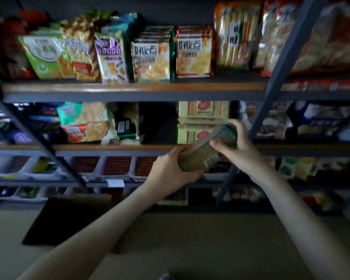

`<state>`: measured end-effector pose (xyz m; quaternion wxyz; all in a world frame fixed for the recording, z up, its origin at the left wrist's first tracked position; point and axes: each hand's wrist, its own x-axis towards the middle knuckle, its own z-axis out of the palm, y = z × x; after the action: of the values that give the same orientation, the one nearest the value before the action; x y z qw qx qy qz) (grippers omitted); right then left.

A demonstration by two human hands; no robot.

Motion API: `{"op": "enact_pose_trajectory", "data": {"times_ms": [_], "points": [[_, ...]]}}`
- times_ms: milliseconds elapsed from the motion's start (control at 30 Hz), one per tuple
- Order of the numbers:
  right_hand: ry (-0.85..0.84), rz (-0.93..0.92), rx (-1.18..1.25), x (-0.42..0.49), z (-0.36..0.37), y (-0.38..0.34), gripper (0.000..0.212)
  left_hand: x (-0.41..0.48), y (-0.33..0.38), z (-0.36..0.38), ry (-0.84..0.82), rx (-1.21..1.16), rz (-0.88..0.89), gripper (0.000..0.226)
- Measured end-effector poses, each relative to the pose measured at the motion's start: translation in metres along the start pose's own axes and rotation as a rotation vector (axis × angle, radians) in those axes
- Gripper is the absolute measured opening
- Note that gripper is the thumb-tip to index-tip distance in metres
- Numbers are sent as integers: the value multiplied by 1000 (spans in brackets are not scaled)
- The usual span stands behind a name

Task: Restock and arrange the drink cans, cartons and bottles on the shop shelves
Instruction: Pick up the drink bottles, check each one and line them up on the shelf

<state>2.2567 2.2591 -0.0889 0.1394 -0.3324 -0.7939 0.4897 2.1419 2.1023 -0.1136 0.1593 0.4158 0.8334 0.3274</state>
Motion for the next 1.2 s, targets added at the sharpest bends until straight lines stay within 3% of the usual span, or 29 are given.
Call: {"op": "enact_pose_trajectory", "data": {"times_ms": [67,133,233,333,400,467,533,600,667,733,900,967,1200], "points": [[-71,123,-265,-15,9,15,92,-11,-14,13,-83,13,-80,66],[-73,76,-634,-30,19,26,96,-16,-25,22,-139,-14,-132,56],[-34,-209,-857,-46,44,36,95,-18,-36,26,-177,-33,-184,51],[-73,-609,-915,-43,80,49,93,-20,-38,19,-204,-98,-167,43],[-11,-721,-900,-32,98,54,82,-20,-39,9,-225,-83,-139,41],[68,-735,-793,-21,108,56,61,-17,-41,-10,-258,-105,-119,52],[74,-556,-464,-16,111,46,33,-17,-47,-30,-287,-383,-108,66],[24,-288,71,-15,115,41,37,-21,-49,-42,-267,-636,-49,63],[94,-147,386,-16,116,42,60,-25,-53,-35,-204,-677,26,57],[126,-111,395,-19,116,45,81,-23,-64,-16,-154,-587,70,58],[130,-92,402,-26,113,49,52,-19,-89,24,-156,-324,164,71],[102,-81,463,-29,113,47,52,-21,-91,32,-149,-316,163,73],[70,-77,569,-43,114,30,52,-26,-82,42,26,-380,206,48]]}}
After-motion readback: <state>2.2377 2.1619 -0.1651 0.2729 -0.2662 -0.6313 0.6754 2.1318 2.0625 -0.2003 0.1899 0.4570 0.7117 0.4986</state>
